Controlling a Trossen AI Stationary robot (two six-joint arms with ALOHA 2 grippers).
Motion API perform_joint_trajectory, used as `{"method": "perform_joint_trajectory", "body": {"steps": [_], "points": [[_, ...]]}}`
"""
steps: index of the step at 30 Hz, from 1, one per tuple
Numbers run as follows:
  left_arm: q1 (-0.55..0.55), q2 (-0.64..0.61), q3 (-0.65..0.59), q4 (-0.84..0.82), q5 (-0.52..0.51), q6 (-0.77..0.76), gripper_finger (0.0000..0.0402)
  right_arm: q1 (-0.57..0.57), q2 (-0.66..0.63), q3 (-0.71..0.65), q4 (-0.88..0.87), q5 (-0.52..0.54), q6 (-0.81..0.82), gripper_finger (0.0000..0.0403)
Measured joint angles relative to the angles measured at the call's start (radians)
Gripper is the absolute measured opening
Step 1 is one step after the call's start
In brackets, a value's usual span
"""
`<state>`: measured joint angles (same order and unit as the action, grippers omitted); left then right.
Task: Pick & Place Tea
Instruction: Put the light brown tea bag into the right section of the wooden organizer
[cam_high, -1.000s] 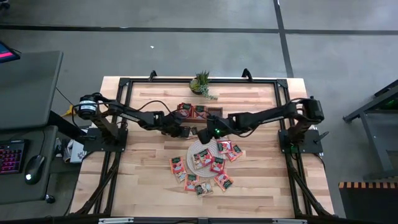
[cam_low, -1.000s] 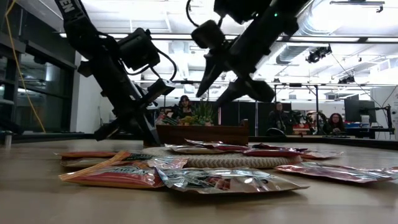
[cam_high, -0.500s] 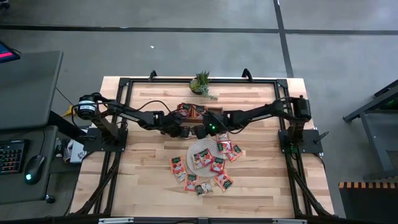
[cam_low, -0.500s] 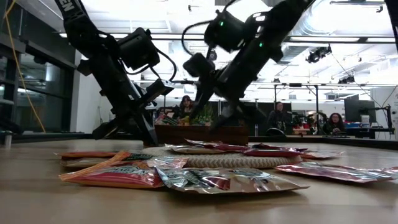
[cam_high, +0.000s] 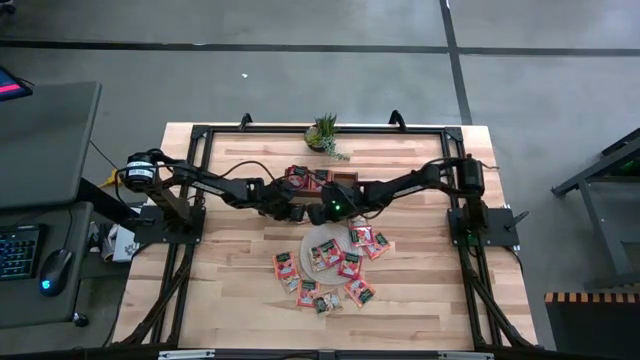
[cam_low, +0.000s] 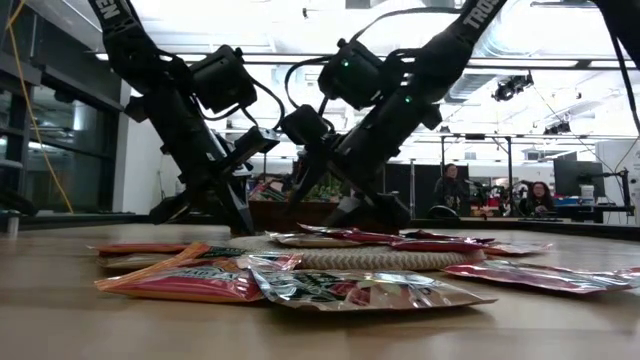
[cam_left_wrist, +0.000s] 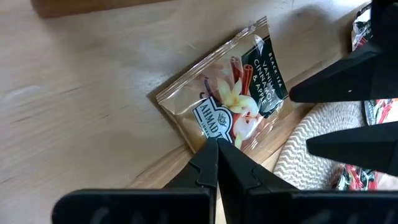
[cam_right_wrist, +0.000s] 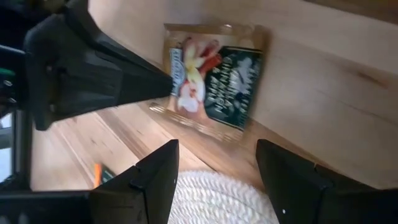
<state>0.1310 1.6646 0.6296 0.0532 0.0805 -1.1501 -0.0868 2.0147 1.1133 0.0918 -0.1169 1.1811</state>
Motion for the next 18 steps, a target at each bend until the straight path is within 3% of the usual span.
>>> {"method": "perform_joint_trajectory", "body": {"steps": [12,18], "points": [[0.0,0.0,-0.001,0.004,0.003,0.004,0.0,-0.034,0.048,0.0,0.139,-0.016,0.019,0.021],[0.0,0.0,-0.003,0.011,0.013,0.017,0.0,-0.035,0.05,-0.002,0.157,-0.006,0.011,0.0174]]}}
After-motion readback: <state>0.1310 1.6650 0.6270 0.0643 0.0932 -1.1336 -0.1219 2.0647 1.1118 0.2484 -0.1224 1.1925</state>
